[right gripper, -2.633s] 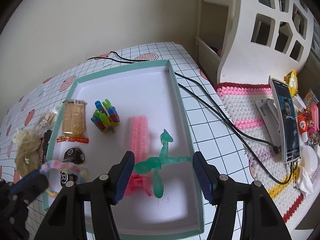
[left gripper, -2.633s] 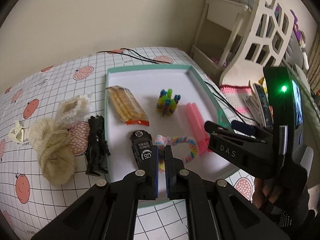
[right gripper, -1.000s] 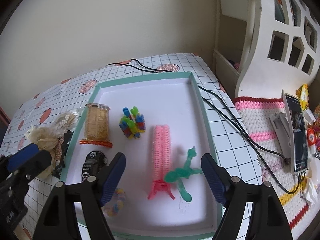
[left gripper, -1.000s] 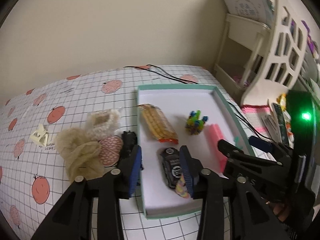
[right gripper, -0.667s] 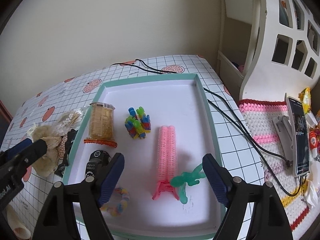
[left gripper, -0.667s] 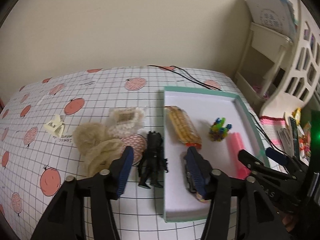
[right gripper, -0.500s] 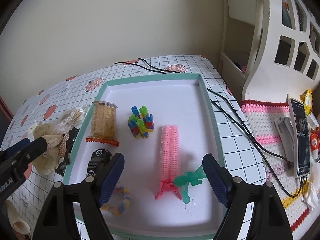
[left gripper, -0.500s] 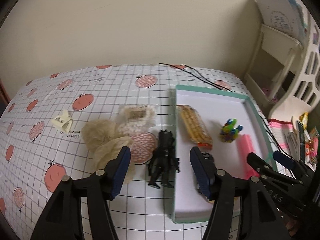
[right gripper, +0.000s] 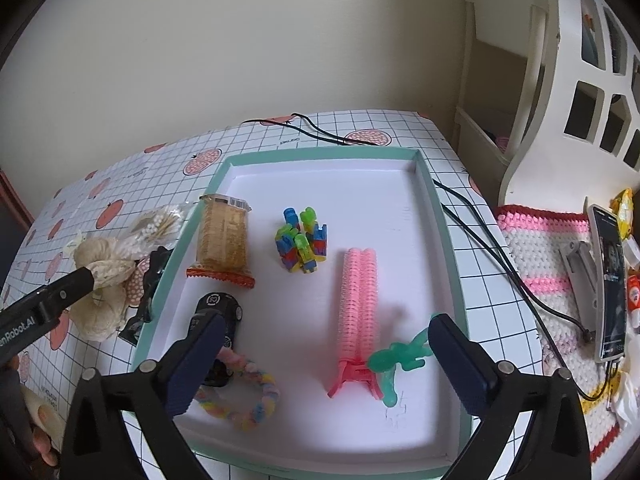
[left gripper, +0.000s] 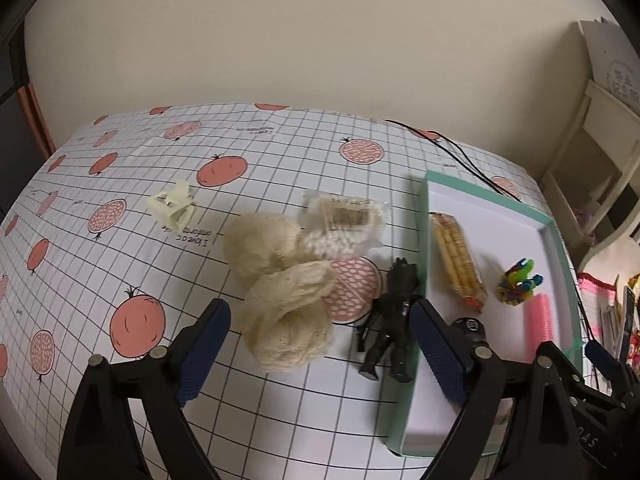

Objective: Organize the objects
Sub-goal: 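Move the left tool toward the cream hair clip while the right tool approaches the cotton-swab bag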

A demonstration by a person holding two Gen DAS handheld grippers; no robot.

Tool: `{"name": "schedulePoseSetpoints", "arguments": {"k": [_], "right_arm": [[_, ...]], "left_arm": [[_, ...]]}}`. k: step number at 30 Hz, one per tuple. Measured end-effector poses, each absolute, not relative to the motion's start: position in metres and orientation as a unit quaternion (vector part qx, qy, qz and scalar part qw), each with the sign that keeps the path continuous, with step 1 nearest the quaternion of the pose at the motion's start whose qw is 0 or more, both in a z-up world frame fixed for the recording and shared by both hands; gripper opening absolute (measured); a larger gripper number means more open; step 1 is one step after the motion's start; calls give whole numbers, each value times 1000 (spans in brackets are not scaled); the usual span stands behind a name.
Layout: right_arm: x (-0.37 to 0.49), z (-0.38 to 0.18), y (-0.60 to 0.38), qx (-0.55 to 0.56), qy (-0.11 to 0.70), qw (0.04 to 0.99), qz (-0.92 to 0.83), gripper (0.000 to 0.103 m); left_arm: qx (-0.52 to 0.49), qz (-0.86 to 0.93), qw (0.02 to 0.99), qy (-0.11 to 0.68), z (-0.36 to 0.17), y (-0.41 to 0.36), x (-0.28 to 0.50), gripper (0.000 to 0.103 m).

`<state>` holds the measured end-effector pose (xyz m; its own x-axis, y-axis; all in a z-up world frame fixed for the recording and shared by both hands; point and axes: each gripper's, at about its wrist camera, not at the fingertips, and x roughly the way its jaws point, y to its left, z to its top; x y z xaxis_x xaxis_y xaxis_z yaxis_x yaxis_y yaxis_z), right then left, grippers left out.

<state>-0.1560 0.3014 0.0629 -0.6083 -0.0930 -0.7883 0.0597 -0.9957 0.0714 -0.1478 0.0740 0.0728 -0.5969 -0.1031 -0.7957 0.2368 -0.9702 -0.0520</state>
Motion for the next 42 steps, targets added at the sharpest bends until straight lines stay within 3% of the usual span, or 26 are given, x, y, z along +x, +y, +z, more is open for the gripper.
{"name": "schedulePoseSetpoints", "arguments": {"k": [2, 13, 22, 42], "right_arm": [[-156, 62, 301, 442, -19, 42, -896, 103], [-162, 66, 294, 444, -19, 37, -895, 103], [-211, 77, 280, 447, -23, 44, -893, 103], [-233, 98, 180, 450, 43, 115, -884, 103]], "left_arm": [[439, -890, 102, 69, 71, 75, -148, 101], [457, -881, 88, 86, 69, 69, -156, 101], [474, -871, 74, 104, 78, 46, -208, 101], [465, -857, 157, 155, 73, -119, -216, 101]]}}
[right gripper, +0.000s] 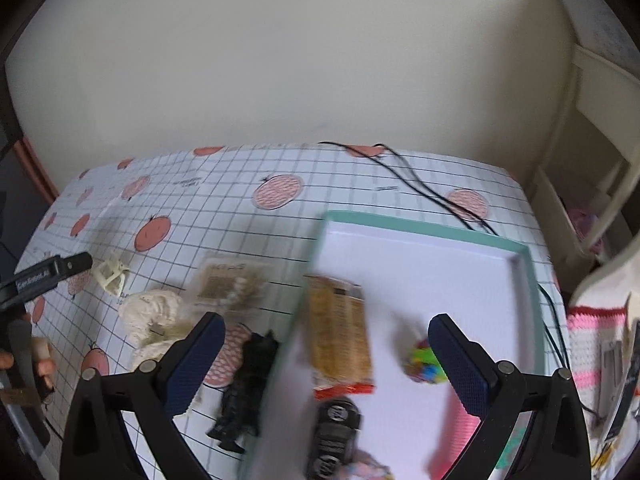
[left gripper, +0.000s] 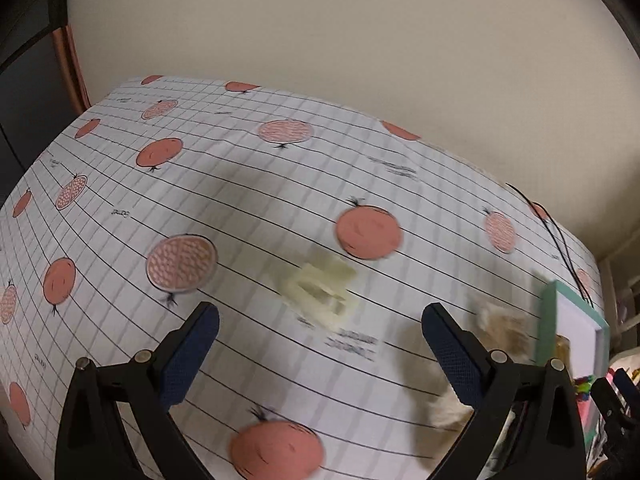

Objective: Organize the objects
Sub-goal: 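Move the left tool toward the cream hair clip while the right tool approaches the cotton-swab bag, then grasp the cream hair clip with the left tool while the right tool grasps the cotton-swab bag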

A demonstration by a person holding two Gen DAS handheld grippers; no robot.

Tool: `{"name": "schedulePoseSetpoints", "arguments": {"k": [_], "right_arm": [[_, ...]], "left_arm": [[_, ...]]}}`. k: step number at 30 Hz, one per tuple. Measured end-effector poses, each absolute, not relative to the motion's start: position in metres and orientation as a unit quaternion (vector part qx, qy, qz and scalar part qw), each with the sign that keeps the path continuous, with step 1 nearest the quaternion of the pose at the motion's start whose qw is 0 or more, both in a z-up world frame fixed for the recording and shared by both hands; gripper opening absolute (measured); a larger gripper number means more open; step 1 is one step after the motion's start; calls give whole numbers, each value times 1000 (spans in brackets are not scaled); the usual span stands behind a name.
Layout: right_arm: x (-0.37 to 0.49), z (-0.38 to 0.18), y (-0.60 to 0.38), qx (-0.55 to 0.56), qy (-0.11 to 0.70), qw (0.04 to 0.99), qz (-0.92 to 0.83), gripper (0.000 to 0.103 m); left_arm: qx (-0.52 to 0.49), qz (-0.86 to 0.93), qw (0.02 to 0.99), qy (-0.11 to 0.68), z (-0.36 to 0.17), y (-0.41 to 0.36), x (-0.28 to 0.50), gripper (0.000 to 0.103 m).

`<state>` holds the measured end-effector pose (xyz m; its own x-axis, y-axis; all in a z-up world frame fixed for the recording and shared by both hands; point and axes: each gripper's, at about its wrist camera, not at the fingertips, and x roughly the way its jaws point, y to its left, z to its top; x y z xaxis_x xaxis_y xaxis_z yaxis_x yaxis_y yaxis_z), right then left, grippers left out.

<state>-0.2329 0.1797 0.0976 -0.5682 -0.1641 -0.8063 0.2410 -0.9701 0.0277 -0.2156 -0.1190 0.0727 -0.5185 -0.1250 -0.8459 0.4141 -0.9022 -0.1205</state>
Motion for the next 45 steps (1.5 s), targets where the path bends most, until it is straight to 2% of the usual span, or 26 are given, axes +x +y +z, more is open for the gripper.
{"name": "schedulePoseSetpoints", "arguments": {"k": [10, 20, 27, 36, 38, 41, 42, 43, 45], "right_arm": [[-255, 71, 120, 478, 62, 147, -864, 103], [-278, 44, 101, 509, 43, 134, -849, 103], [-285, 30, 93, 524, 44, 133, -840, 98], [-287, 21, 84, 533, 51, 138, -833, 90], [-287, 19, 83, 535, 50, 140, -832, 87], [-286, 16, 83, 539, 48, 138, -830, 78], [-286, 15, 83, 540, 49, 138, -829, 75], [-285, 15, 83, 540, 51, 137, -829, 71], [-284, 17, 84, 539, 50, 138, -829, 66]], "left_arm": [[469, -862, 120, 148, 47, -144, -236, 101], [479, -861, 103, 137, 36, -140, -254, 101], [481, -864, 97, 115, 31, -133, -260, 100], [485, -863, 86, 114, 27, -129, -264, 89], [487, -862, 86, 111, 26, -129, -265, 82], [489, -861, 84, 113, 25, -128, -266, 77], [488, -862, 84, 111, 25, -128, -265, 73], [488, -862, 83, 108, 25, -127, -265, 65], [492, -860, 84, 105, 24, -126, -266, 60]]}}
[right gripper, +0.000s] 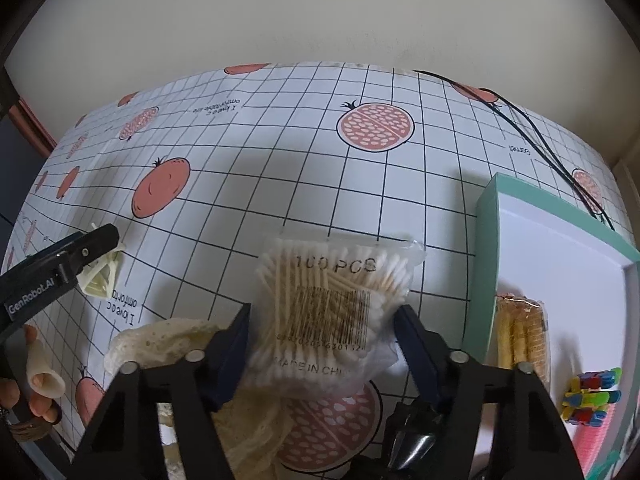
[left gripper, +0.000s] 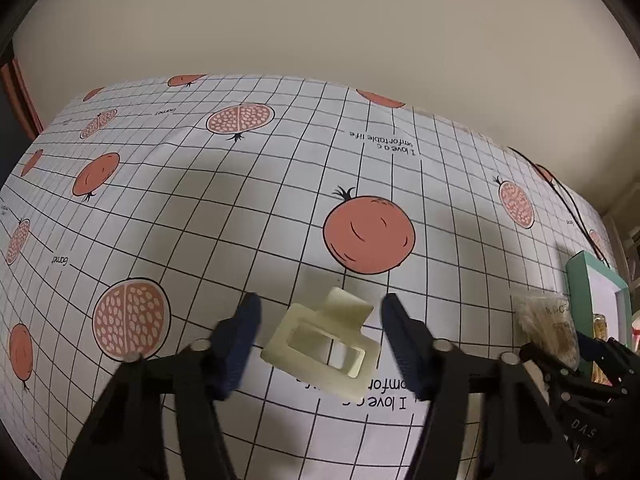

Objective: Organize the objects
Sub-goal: 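Grasp the cream hair clip with the left tool while the right tool grasps the cotton-swab bag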

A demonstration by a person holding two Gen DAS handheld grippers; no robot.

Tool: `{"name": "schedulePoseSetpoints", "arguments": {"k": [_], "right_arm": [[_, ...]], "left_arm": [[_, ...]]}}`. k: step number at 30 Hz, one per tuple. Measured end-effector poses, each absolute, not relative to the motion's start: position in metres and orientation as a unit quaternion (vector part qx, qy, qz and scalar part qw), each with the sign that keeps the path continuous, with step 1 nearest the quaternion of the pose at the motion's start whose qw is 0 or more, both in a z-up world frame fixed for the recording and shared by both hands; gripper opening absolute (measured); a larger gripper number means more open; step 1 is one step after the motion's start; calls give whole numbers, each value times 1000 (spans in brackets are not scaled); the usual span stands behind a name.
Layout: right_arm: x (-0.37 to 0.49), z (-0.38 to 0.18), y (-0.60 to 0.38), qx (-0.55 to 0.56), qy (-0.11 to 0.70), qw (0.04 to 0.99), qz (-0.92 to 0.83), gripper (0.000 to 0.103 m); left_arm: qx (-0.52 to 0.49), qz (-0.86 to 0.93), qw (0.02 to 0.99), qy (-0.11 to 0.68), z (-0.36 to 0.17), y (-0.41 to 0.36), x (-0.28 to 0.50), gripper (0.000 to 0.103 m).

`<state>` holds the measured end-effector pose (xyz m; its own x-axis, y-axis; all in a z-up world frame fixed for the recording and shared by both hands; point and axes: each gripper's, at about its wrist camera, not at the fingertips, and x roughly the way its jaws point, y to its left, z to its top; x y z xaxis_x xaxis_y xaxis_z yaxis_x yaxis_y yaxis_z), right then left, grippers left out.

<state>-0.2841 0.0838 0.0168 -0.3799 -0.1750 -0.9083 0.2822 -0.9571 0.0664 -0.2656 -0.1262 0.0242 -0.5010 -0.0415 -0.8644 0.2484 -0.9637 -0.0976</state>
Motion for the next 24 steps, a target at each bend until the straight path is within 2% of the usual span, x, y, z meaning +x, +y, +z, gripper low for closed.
{"name": "schedulePoseSetpoints", "arguments": {"k": [3, 7, 13, 24], "right_arm": [[-283, 19, 84, 539, 49, 138, -829, 59], [-281, 21, 87, 541, 48, 141, -828, 54], [-275, 26, 88, 540, 45, 147, -828, 49], [-253, 48, 97, 527, 36, 159, -834, 49]], "left_arm": [[493, -859, 86, 107, 24, -126, -264, 48], [493, -859, 87, 108, 25, -125, -262, 42], [495, -857, 89, 108, 25, -123, -257, 41], [495, -855, 98, 123, 32, -117, -235, 40]]}}
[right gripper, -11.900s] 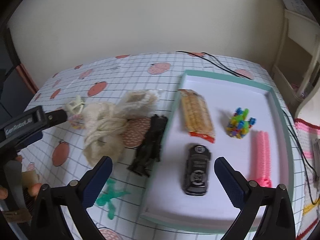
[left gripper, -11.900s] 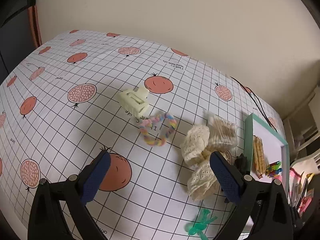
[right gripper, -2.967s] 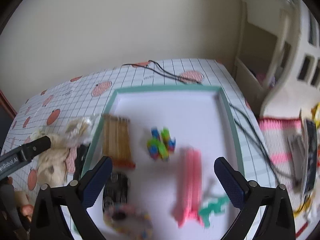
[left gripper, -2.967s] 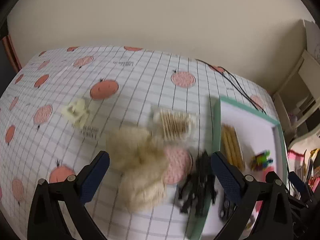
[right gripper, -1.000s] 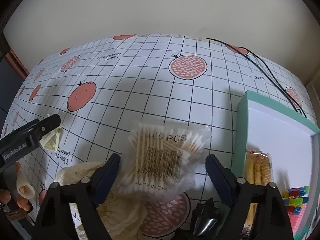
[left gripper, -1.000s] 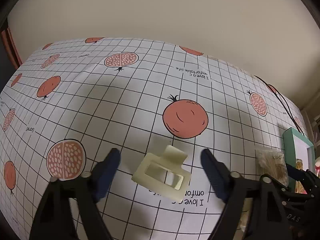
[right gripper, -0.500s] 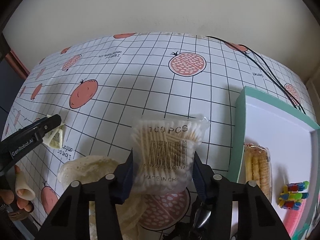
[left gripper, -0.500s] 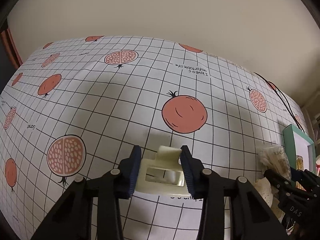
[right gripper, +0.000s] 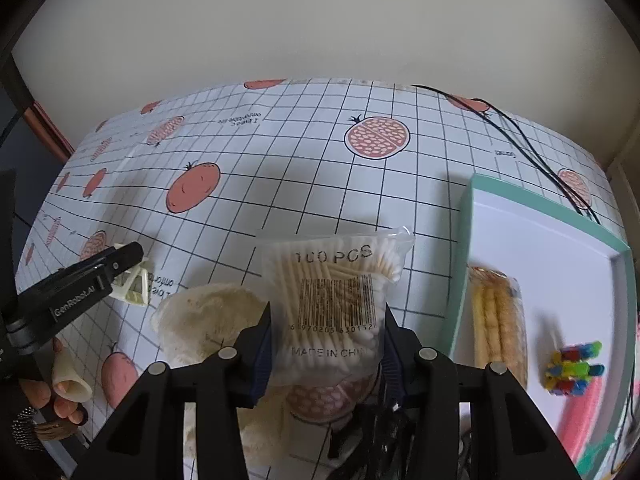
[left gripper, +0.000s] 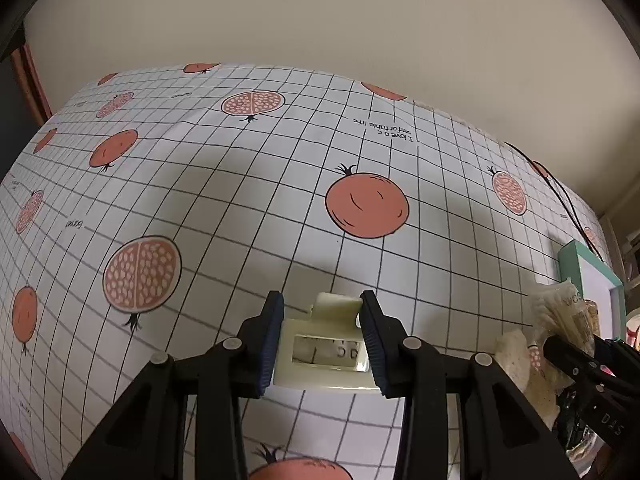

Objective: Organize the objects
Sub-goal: 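Grasp the cream hair clip with the left tool while the right tool grasps the cotton-swab bag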

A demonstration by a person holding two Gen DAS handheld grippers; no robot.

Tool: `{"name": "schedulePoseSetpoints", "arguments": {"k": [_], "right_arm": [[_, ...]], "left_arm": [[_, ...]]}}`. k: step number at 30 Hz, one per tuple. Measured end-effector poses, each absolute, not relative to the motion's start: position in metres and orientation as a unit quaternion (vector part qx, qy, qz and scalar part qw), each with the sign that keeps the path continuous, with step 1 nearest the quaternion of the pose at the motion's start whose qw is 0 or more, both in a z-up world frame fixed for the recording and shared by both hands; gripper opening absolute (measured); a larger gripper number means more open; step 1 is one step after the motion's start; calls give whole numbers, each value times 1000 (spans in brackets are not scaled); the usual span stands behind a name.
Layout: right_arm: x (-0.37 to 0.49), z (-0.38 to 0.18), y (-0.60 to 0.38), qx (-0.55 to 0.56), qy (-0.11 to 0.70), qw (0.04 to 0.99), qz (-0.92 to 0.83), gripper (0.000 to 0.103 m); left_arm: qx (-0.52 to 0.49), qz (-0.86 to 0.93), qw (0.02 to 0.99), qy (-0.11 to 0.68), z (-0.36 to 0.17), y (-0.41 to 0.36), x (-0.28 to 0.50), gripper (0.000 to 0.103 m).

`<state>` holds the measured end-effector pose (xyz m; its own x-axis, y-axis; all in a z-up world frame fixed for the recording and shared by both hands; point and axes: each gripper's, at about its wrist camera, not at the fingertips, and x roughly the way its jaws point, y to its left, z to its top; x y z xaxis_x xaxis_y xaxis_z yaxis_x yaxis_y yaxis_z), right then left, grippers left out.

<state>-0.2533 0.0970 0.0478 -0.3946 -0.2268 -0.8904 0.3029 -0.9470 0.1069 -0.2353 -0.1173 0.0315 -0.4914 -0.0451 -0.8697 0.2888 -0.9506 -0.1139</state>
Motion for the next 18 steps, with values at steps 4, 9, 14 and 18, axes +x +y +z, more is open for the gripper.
{"name": "schedulePoseSetpoints", "arguments": {"k": [4, 9, 14, 18], "right_arm": [[-241, 54, 105, 524, 31, 158, -837, 49], [-223, 66, 119, 515, 24, 156, -842, 49], [-205, 78, 137, 507, 17, 152, -848, 49], [-192, 88, 152, 499, 10, 148, -854, 49]], "left_arm": [[492, -856, 100, 125, 39, -112, -226, 40], [484, -859, 102, 130, 54, -104, -213, 40], [475, -865, 99, 131, 71, -89, -199, 40], [469, -868, 92, 134, 85, -73, -189, 40]]}}
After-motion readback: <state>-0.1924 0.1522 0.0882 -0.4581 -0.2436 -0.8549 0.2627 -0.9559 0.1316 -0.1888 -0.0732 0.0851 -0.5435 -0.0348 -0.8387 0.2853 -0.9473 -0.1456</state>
